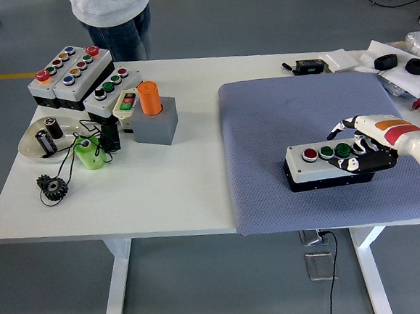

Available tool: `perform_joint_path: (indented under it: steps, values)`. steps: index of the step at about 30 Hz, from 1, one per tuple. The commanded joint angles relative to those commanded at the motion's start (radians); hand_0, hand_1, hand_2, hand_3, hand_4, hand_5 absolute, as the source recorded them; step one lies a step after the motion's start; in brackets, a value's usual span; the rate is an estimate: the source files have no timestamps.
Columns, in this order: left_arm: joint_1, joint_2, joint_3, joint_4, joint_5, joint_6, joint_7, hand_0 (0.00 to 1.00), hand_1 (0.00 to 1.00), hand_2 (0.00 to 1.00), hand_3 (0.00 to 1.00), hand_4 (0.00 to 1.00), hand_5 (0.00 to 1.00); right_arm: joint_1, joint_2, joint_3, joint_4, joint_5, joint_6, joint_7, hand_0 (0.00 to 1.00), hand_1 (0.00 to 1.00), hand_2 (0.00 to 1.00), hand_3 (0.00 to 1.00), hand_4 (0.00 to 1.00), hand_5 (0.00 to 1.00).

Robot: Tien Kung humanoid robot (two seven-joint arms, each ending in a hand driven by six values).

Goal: Pick up the button,place it on the desk,press the button,press the button

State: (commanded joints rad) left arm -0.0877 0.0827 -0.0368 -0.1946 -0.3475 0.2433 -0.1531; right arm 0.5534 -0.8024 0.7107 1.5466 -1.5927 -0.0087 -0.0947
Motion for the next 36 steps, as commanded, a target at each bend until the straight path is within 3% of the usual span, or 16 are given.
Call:
perform_joint_path:
  steps: [26,36]
  values:
    - [-0.005,0.001,0.0,0.001,0.002,-0.001,-0.001,0.708,0.77,0.788,0.667,0.445,0.998,0.017,0.046,-0.065,-0.076,-0.014,0.033,-0.024,0.105,0.002,0.08,0.699,0.731,0.653]
    - [-0.006,0.001,0.003,0.001,-0.004,-0.001,-0.003,0.708,0.769,0.787,0.667,0.443,0.998,0.006,0.046,-0.017,-0.032,-0.027,0.023,-0.024,0.106,0.002,0.081,0.699,0.729,0.66]
